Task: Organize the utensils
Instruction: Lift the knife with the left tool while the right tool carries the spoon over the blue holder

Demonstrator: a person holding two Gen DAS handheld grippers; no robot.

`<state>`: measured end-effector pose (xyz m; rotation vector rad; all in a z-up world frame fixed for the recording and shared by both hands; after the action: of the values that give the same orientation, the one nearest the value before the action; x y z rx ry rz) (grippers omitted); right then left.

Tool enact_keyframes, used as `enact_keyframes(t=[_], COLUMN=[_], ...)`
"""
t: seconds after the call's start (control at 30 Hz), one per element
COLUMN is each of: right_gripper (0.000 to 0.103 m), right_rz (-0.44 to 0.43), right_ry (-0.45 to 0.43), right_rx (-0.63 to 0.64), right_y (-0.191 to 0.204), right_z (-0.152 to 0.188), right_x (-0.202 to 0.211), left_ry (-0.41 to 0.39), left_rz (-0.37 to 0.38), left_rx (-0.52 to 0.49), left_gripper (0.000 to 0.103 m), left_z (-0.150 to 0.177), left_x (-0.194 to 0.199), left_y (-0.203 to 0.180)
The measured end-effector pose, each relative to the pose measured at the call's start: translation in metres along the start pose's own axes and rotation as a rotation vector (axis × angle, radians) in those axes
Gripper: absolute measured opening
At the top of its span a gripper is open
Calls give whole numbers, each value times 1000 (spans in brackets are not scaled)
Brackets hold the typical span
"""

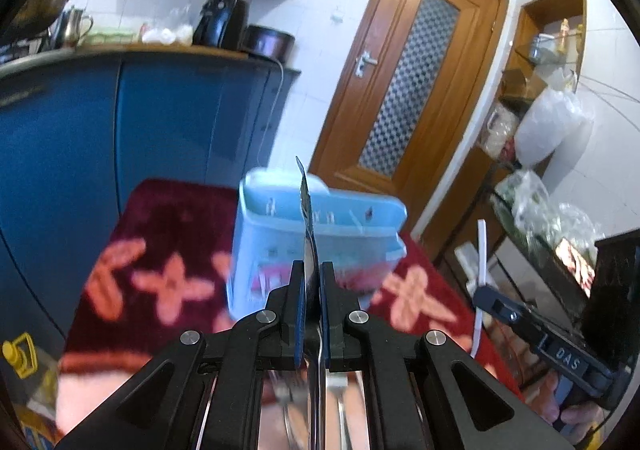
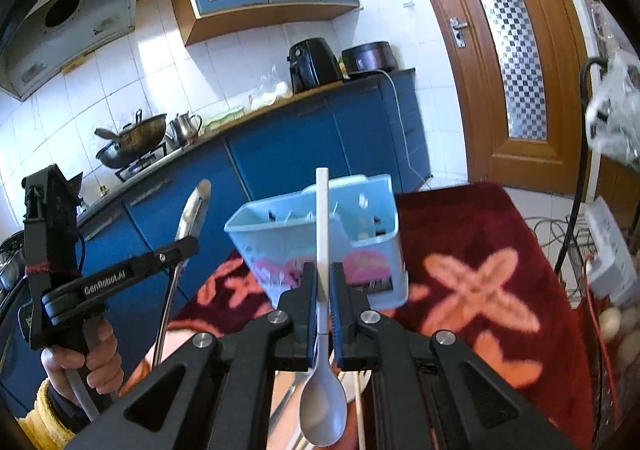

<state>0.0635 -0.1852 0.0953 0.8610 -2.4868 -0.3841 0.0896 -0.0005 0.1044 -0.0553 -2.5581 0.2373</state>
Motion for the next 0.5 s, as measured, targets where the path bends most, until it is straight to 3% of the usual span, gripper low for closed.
enact_keyframes(t=[0.27,0.5], right_gripper=[8,8], right_rz=[3,7], right_ry=[-39,-59], right_rx=[30,51], right_y=[-10,-19], right_z=[-33,-54], right_x=[-13,-25], left_ry=[-109,-170], left_rz=[-17,-56], left_rx=[42,75], left_gripper=[6,6], left_z=[-61,-90], left_x=[-20,-45], left_y=[-5,-9])
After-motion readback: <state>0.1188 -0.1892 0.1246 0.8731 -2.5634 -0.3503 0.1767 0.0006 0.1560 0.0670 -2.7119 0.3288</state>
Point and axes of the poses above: each gripper's, at about its wrist camera, not at the fingertips, and x roughly against the way its jaws point, y to its left, z to its underside, the point moved 2 cm from there along -x, roughly the way its jaws point, and after that the axes turned 15 degrees about -z, right-handed, at the moved point
